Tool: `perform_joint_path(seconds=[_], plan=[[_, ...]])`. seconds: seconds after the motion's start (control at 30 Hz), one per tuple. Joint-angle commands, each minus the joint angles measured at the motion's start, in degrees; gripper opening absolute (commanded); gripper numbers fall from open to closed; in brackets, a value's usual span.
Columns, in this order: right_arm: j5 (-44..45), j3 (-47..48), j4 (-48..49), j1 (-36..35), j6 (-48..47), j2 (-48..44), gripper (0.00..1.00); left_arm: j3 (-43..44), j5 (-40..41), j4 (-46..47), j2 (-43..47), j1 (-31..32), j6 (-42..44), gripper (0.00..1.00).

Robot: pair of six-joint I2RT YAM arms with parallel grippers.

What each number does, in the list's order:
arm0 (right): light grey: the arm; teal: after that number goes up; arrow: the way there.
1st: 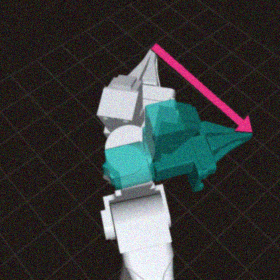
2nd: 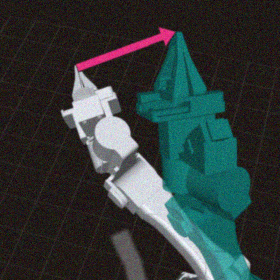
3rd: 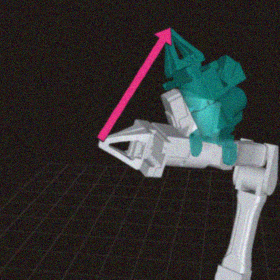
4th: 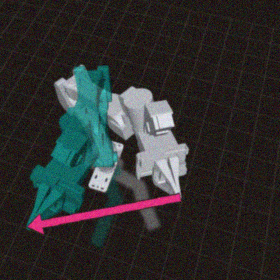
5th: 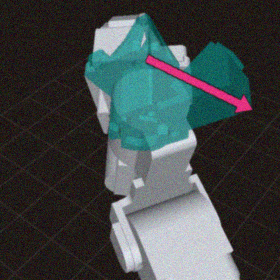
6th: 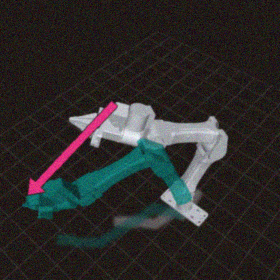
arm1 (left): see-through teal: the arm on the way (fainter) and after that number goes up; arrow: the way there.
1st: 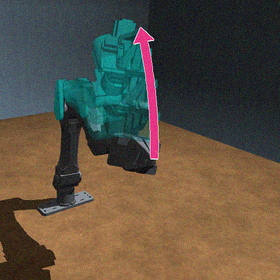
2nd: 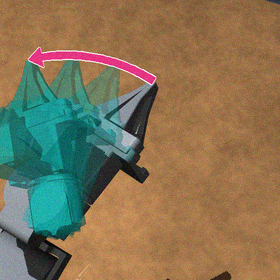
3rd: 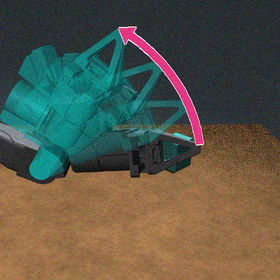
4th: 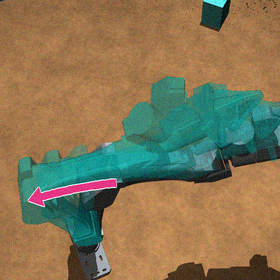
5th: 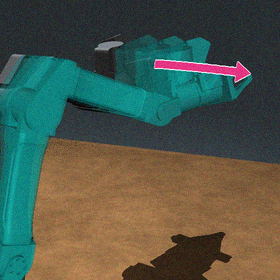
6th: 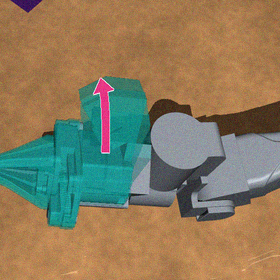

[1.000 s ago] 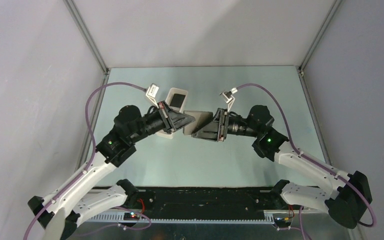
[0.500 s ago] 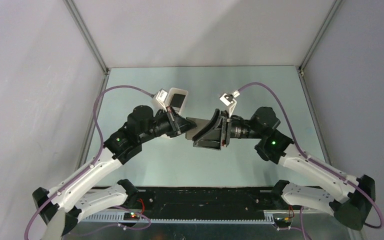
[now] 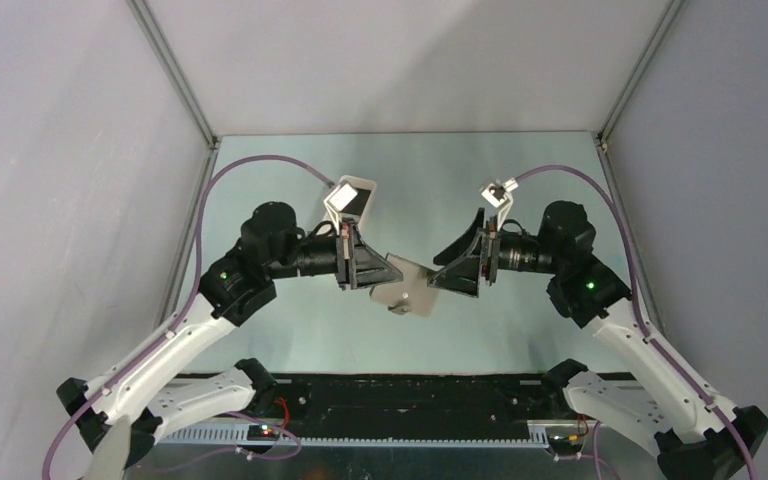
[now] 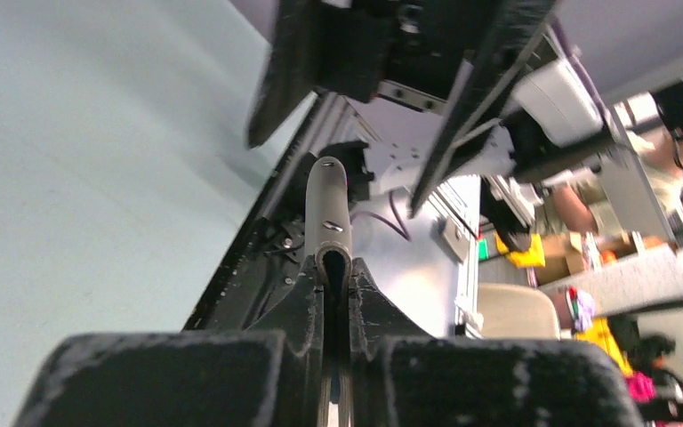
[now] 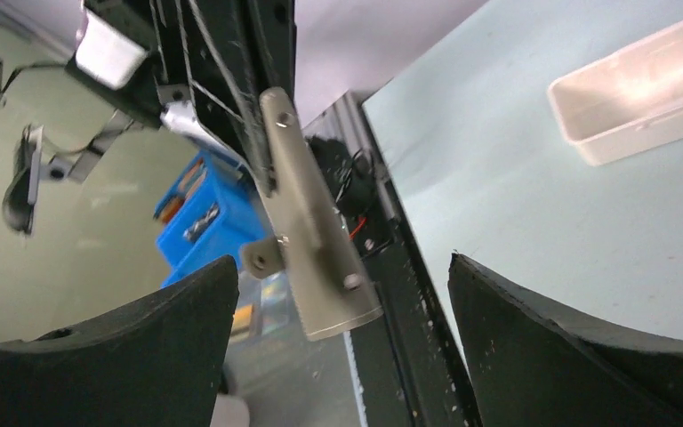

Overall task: Put the credit cards into the card holder
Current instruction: Open the card holder.

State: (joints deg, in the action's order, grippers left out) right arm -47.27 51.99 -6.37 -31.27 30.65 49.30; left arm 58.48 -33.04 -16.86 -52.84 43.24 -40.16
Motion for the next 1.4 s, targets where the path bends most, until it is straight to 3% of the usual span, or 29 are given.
perform_joint_path(seconds=[0.0,0.07,0.13,0.2,0.23,0.3,0.33,0.37,0.4,0.47,0.57,0.7,0.83,1.03,1.23,1.37], plan=[[-11.5,1.7,0.6,-1.0,-3.7,1.8,0.91,4.4,-10.6,2.2,-1.3,1.7,3.7,0.00],[-13.8,1.7,3.4,-1.9,-2.7,3.0,0.88,5.5,-12.0,2.2,-2.5,2.8,3.9,0.00],[-16.3,1.7,7.7,-3.2,-0.6,4.5,0.79,6.4,-12.3,2.2,-3.5,3.2,3.9,0.00],[-18.8,1.7,11.6,-4.5,2.2,6.0,0.55,7.0,-10.5,2.2,-3.6,3.2,4.2,0.00],[-19.4,1.8,12.2,-4.9,3.6,6.4,0.30,7.0,-7.8,2.2,-3.1,3.1,4.4,0.00],[-19.8,2.1,12.3,-5.1,4.2,6.9,0.03,6.9,-2.8,2.1,-2.1,2.9,4.3,0.09],[-17.4,2.2,9.9,-4.9,3.9,6.5,0.00,6.4,-1.0,2.1,-1.8,2.9,4.1,0.24],[-15.8,2.3,8.7,-4.7,2.7,5.2,0.00,6.0,1.7,2.1,-1.2,2.9,3.7,0.32],[-11.0,2.3,5.9,-4.7,2.0,4.2,0.00,5.3,2.7,2.1,-1.2,2.9,3.3,0.48],[-4.1,2.3,2.9,-5.1,0.8,1.1,0.00,4.0,4.8,2.1,-1.4,2.9,1.5,0.61],[4.6,2.3,1.0,-5.2,0.9,-3.0,0.00,2.4,7.8,2.3,-1.9,3.1,-0.1,0.68],[9.6,2.3,0.2,-5.6,1.8,-5.3,0.00,1.1,10.8,2.4,-2.3,3.4,-1.4,0.77],[12.3,2.3,0.4,-6.8,2.3,-6.0,0.00,0.4,10.5,2.9,-3.9,3.5,-3.1,0.78],[16.8,2.3,-2.2,-6.3,2.3,-7.2,0.00,-1.1,8.2,4.2,-4.1,4.5,-4.6,0.72],[16.6,2.3,-2.3,-4.0,3.8,-7.5,0.00,-3.6,4.8,6.6,-3.3,5.7,-5.9,0.71],[15.6,2.3,-2.0,-2.9,4.8,-7.5,0.00,-5.6,4.6,8.3,-2.4,5.7,-6.6,0.54]])
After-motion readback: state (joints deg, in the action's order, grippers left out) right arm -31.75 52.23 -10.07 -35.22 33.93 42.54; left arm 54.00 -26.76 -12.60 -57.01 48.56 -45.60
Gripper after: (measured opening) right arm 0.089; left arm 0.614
